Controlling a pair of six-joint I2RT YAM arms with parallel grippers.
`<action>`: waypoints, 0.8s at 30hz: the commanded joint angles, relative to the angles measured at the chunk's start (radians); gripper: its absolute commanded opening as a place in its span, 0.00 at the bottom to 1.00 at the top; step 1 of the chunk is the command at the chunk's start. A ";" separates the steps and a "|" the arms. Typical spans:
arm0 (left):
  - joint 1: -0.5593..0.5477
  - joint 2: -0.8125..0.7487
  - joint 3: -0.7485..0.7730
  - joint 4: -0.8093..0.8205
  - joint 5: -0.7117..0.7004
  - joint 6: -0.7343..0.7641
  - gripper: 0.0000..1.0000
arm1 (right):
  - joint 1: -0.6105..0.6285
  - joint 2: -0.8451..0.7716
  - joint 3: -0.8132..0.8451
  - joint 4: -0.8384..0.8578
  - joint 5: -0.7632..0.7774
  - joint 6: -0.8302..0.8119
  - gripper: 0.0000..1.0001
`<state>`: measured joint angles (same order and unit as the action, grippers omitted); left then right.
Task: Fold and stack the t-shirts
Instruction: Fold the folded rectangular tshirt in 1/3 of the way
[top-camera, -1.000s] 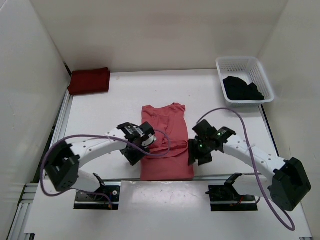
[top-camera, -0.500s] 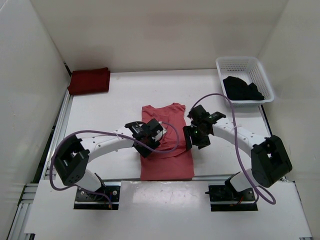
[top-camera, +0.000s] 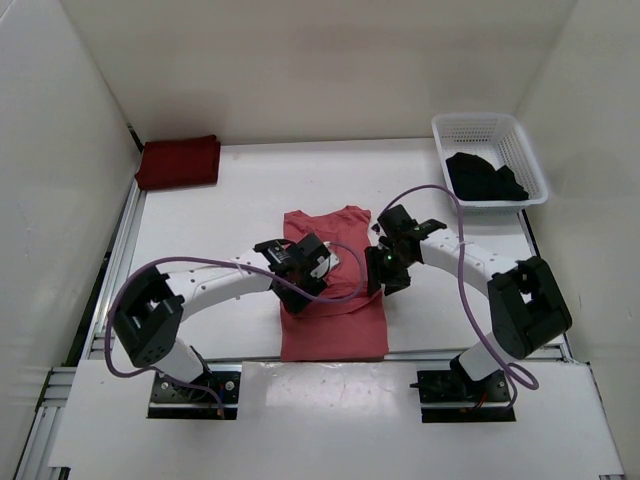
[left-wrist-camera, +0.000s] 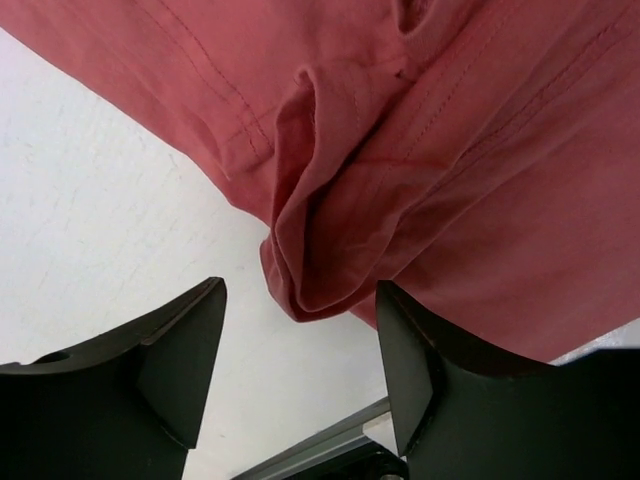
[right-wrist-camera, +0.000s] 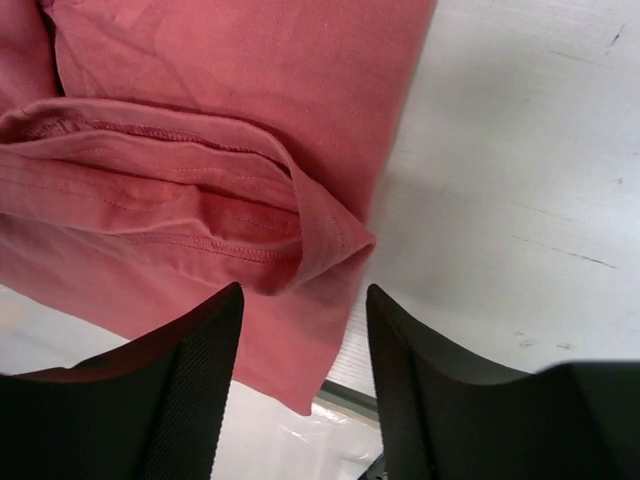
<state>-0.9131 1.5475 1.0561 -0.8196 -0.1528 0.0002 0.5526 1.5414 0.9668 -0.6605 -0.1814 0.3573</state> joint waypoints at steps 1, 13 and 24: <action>-0.004 -0.003 -0.028 -0.018 0.018 0.000 0.71 | 0.000 0.002 0.036 0.013 -0.015 0.015 0.55; 0.060 0.097 0.097 -0.079 0.047 0.000 0.14 | -0.022 0.088 0.084 0.002 -0.015 0.045 0.03; 0.207 0.259 0.315 -0.197 0.110 0.000 0.14 | -0.122 0.189 0.167 0.002 -0.128 0.077 0.00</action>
<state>-0.7364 1.7882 1.3315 -0.9718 -0.0715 0.0002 0.4477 1.7058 1.0912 -0.6540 -0.2611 0.4191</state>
